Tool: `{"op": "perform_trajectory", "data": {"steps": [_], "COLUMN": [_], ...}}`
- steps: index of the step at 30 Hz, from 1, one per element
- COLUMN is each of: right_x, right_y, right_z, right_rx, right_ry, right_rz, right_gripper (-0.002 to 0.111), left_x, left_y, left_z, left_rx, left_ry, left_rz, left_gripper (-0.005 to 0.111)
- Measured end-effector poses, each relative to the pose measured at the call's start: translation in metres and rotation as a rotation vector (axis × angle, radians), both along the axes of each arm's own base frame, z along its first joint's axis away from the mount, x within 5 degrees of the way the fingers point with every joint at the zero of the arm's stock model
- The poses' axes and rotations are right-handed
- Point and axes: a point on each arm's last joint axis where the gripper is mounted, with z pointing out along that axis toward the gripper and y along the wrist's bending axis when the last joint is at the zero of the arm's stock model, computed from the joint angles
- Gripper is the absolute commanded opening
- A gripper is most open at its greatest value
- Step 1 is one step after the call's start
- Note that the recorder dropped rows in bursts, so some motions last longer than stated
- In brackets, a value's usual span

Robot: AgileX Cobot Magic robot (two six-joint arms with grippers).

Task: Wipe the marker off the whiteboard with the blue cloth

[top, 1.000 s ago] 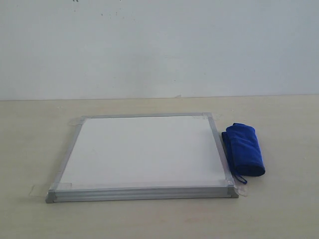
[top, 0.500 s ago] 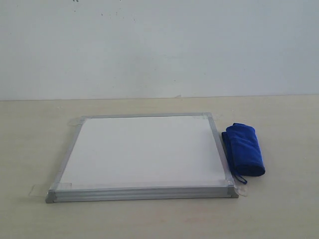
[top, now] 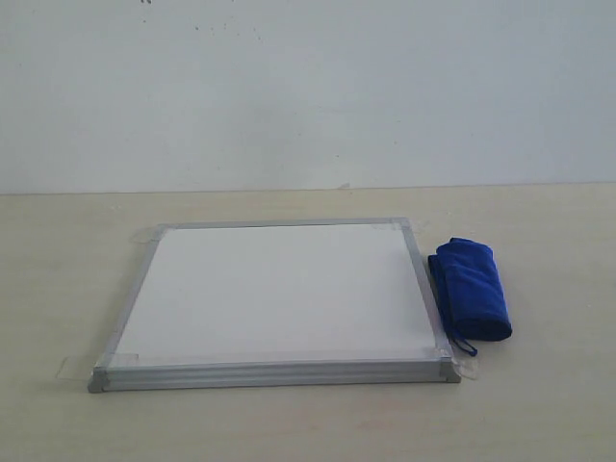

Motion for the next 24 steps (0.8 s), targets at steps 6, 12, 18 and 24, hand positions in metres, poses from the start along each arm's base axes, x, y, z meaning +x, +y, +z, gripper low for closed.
{"op": "perform_trajectory", "data": {"steps": [6, 12, 18, 24], "right_x": [0.0000, 0.0000, 0.0000, 0.0000], "right_y": [0.0000, 0.0000, 0.0000, 0.0000], "right_z": [0.0000, 0.0000, 0.0000, 0.0000], "right_rx": [0.000, 0.000, 0.000, 0.000], "right_ry": [0.000, 0.000, 0.000, 0.000], "right_rz": [0.000, 0.000, 0.000, 0.000], "right_gripper": [0.001, 0.001, 0.001, 0.001], "left_x": [-0.0003, -0.0007, -0.0015, -0.0016], "left_y": [-0.0037, -0.0058, -0.0075, -0.0076], "left_z": [-0.0007, -0.0023, -0.0059, -0.0060], "left_rx": [-0.065, 0.066, 0.046, -0.036], "left_ry": [0.010, 0.021, 0.062, 0.070], "left_rz": [-0.032, -0.074, -0.091, -0.078], "left_gripper": [0.004, 0.004, 0.004, 0.004]}}
